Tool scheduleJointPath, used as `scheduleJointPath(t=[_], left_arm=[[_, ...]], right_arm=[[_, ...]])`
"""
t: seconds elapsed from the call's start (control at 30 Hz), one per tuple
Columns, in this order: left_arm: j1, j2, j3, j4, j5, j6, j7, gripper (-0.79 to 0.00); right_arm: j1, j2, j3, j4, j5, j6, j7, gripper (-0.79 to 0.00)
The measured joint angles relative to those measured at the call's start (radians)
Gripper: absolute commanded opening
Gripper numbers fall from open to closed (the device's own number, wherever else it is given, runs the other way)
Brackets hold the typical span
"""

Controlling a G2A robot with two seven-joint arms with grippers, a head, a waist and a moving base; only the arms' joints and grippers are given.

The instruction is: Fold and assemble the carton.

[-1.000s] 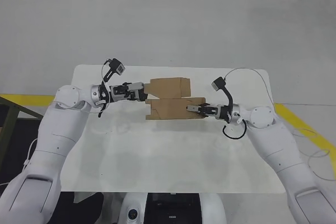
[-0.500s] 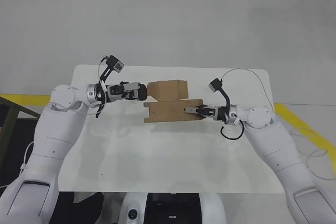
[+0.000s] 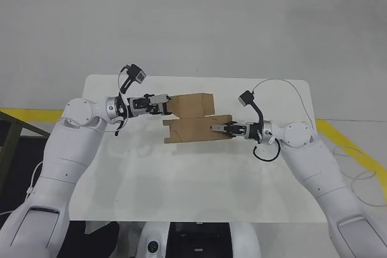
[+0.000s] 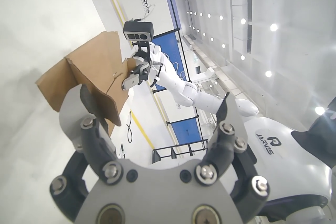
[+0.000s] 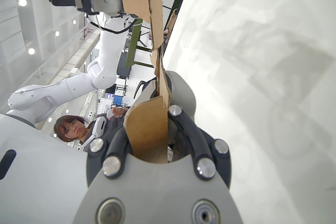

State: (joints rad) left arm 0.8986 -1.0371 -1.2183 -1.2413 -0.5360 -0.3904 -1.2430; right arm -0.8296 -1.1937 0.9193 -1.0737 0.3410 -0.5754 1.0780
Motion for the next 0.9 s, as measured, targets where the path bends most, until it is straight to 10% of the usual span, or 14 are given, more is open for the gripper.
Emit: scheduleJointPath(t=[0.23,0.6,0.9], left_arm=[[-0.006,-0.001,0.013,0.008,0.041,-0.02,0.012,0.0],[-0.009,-0.001,0.028,0.028,0.085,-0.029,0.012,-0.388],[-0.022,-0.002,0.04,0.057,0.129,-0.022,0.031,-0.434]], right_arm=[[-0.003,-0.001,0.001,-0.01,-0.004,-0.003,0.004,-0.785],[-0.007,-0.001,0.005,-0.021,-0.01,-0.006,0.007,-0.785],[-0.014,0.001,0.012,-0.028,-0.018,-0.008,0.004,-0.785]])
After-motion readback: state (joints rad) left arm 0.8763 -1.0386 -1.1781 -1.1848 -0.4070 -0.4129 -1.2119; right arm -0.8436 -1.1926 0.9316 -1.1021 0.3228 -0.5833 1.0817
